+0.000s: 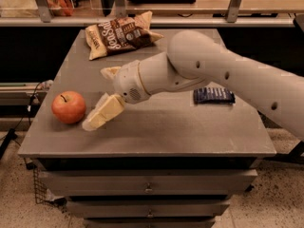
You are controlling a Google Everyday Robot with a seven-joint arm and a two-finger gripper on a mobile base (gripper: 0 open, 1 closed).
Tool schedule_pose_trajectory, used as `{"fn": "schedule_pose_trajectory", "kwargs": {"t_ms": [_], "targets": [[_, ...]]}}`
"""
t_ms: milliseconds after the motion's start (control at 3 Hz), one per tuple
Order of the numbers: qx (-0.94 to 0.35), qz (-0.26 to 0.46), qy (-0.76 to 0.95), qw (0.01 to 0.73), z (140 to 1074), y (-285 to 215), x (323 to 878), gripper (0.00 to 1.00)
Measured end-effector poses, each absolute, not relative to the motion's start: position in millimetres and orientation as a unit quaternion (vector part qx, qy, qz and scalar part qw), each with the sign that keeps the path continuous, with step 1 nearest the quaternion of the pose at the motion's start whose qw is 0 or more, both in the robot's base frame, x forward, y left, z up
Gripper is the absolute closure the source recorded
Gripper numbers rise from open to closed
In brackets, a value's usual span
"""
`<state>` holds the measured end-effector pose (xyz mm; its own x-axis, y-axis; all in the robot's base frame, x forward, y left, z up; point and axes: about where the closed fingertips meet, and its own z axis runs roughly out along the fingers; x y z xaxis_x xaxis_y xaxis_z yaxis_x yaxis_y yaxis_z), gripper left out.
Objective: Move apple near rxbar blueberry
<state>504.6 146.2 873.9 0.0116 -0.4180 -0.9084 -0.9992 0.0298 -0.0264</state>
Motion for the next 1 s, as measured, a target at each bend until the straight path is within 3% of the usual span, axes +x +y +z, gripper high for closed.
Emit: {"fn": "schedule_pose_trajectory", "kwargs": {"t_ms": [667, 1000], "targets": [[-0.582, 0.395, 0.582, 0.408, 858, 198, 497, 0.0], [-0.576, 0.392, 0.587, 0.413, 851, 203, 498, 0.18]]}}
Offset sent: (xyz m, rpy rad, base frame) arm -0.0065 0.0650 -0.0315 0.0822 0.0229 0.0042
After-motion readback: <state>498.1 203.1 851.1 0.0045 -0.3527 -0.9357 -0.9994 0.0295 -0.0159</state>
